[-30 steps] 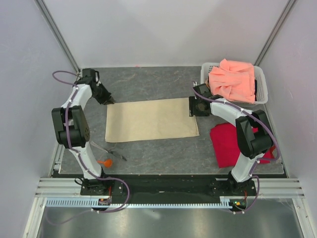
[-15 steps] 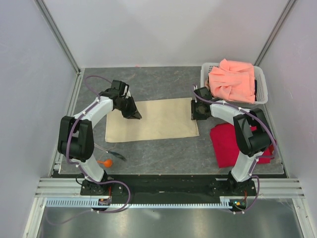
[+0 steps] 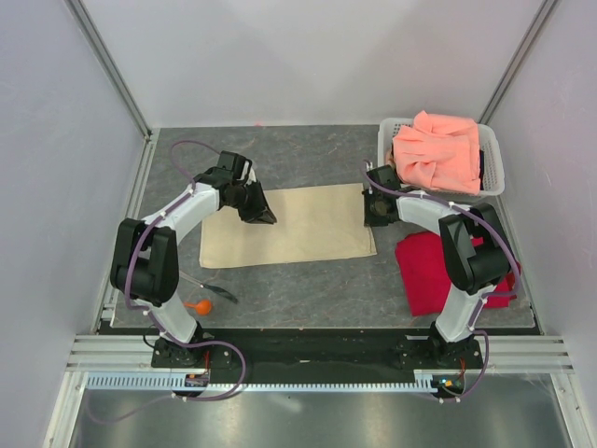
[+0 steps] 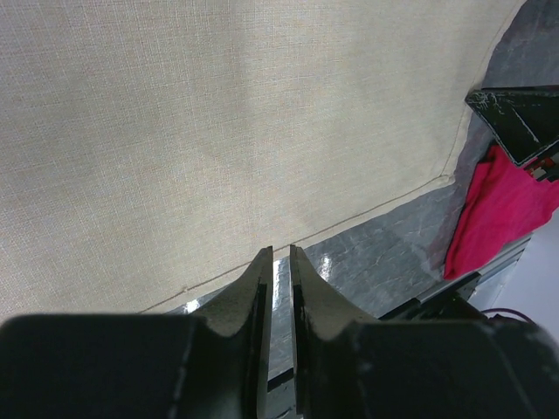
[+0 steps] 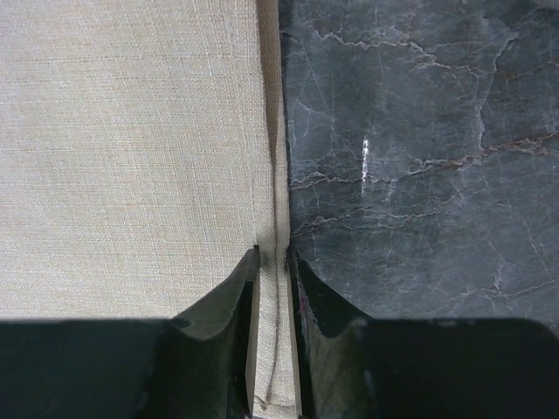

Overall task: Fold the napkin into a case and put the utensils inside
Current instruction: Pick up the rectangle-folded napkin from the center of the board.

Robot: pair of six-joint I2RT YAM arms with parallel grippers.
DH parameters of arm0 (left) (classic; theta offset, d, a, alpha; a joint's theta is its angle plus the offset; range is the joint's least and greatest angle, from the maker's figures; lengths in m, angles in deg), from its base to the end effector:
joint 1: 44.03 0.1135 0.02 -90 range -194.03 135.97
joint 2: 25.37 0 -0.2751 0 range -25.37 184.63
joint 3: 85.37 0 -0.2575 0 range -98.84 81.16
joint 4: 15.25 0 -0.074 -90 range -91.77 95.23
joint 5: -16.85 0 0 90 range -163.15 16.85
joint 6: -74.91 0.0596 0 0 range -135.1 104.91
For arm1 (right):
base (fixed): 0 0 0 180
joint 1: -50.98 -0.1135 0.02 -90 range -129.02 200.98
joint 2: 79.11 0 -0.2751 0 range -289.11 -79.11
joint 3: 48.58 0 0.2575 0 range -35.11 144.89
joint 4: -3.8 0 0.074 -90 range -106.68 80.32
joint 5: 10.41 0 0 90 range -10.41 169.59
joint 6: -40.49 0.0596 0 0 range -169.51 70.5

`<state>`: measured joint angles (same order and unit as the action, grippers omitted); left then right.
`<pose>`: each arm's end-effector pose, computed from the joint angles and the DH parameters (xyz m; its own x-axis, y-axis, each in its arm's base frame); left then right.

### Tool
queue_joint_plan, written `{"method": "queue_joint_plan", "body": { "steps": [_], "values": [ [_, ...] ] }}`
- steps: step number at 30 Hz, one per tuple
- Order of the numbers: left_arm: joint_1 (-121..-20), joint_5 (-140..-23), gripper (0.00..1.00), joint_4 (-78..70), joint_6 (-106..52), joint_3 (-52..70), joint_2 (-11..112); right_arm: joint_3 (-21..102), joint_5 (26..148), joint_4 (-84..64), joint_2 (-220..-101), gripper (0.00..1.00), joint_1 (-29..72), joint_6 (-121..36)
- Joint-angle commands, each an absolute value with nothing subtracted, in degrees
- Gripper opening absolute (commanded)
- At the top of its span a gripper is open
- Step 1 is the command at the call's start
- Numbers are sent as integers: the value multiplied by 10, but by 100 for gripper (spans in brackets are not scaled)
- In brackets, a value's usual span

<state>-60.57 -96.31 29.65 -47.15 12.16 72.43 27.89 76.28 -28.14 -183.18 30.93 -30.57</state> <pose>0.3477 -0.1277 0.2062 -0.9435 -0.2289 -0.2396 -0.0612 0.8310 -0.5529 0.3607 0.1280 0.1460 -0.8681 0.0281 -0.4956 -0.0349 0.9925 0.1175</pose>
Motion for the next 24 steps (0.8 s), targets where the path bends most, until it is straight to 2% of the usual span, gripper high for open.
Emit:
{"method": "queue_joint_plan", "body": {
  "steps": [1, 7, 11, 17, 24],
  "values": [
    [-613, -988, 19, 276, -461, 108, 721, 258, 777, -252, -1840, 21, 306, -314],
    [-620, -988, 19, 275, -463, 97, 731, 260, 784, -246, -1843, 13, 306, -318],
    [-625, -991, 20, 275, -465, 89, 735, 262, 778, -247, -1837, 0, 306, -320],
    [-638, -988, 19, 269, -478, 75, 774, 263, 774, -272, -1792, 0, 308, -306],
    [-659, -981, 17, 204, -525, 60, 842, 237, 828, -283, -1717, 0, 345, -303]
  ]
}}
